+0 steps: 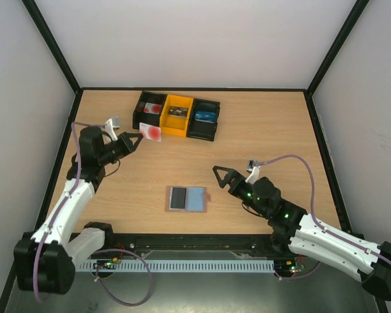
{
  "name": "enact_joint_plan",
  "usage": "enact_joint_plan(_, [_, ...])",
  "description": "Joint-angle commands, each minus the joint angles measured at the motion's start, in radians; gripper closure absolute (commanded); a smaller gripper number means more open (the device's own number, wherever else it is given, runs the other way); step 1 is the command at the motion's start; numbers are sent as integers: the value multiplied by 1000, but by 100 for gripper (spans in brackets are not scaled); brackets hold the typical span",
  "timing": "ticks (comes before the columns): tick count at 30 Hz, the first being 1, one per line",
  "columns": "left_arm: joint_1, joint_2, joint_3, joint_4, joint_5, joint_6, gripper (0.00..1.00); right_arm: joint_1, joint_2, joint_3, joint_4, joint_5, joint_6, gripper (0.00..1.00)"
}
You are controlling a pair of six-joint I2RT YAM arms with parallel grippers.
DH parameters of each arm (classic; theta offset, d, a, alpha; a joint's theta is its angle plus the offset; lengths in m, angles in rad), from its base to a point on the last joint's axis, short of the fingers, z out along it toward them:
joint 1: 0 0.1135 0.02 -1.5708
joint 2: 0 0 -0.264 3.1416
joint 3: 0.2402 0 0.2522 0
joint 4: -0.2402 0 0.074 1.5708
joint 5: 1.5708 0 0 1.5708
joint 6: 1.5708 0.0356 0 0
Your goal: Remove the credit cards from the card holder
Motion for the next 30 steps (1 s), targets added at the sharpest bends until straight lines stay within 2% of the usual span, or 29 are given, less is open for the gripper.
enact_joint_plan(1, [58,115,118,-135,15,196,97,-1,-24,-3,-44,-30,-53,2])
enact_joint_plan(3, [71,190,175,-164,-30,248,97,-1,-24,-14,-29,-51,-71,2])
enact_joint_plan(11, [138,494,451,-199,-66,354,97,-1,-9,-11,4,-57,-97,2])
enact_joint_plan(17, [162,679,626,-243,-136,367,97,-2,54,38,12,-56,-107,2])
enact_joint_plan(21, [160,820,743,-259,-112,364,97,-1,114,76,2,-56,-141,2])
enact_joint_plan(30, [152,1033,900,-267,-154,380,97,0,222,128,21,-75,-133,2])
